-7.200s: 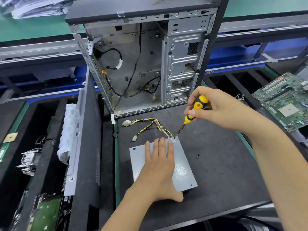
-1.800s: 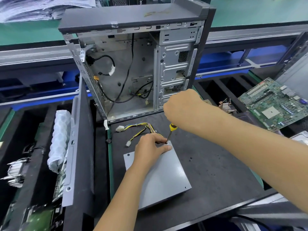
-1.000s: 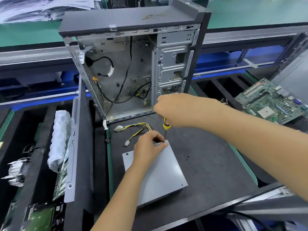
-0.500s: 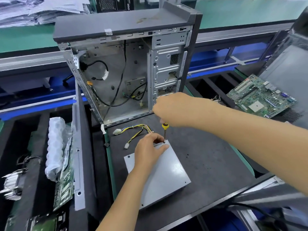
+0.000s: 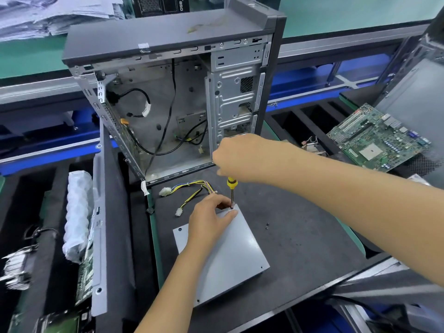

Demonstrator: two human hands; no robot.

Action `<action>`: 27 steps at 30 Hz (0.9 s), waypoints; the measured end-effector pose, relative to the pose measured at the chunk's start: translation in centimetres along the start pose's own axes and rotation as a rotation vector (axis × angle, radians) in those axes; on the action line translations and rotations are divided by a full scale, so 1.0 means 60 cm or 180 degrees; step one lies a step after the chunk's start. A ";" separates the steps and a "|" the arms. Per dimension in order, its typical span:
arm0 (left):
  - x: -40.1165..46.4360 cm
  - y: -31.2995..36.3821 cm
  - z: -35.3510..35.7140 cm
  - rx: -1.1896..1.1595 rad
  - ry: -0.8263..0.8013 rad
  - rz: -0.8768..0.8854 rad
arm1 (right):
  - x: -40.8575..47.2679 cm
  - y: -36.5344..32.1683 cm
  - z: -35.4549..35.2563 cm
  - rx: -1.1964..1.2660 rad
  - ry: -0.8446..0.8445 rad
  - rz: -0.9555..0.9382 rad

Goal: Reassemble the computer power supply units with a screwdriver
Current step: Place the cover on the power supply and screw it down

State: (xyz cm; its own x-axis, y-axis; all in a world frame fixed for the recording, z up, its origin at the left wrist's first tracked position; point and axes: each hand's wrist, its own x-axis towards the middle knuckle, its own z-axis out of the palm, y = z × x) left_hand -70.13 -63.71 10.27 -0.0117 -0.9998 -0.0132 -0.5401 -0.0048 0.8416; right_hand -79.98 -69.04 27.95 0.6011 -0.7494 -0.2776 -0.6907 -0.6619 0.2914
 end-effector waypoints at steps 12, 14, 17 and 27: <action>0.001 -0.003 -0.002 -0.0083 0.0025 0.0117 | 0.000 0.013 0.009 -0.0010 -0.0080 -0.0136; 0.001 -0.004 -0.002 -0.0109 0.0053 0.0130 | 0.000 0.010 0.010 -0.0271 0.0028 -0.0054; 0.002 -0.001 -0.004 -0.0159 0.0020 0.0093 | 0.003 -0.001 0.011 -0.0603 0.0095 -0.0012; 0.001 -0.002 -0.007 -0.0221 -0.0022 0.0153 | 0.002 0.013 0.001 -0.0217 -0.0806 -0.0045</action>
State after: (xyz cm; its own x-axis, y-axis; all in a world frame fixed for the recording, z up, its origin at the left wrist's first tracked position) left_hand -69.71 -63.77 10.36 -0.0421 -0.9988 0.0247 -0.4791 0.0419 0.8767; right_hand -80.45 -69.67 28.10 0.4847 -0.7177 -0.4999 -0.6491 -0.6783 0.3445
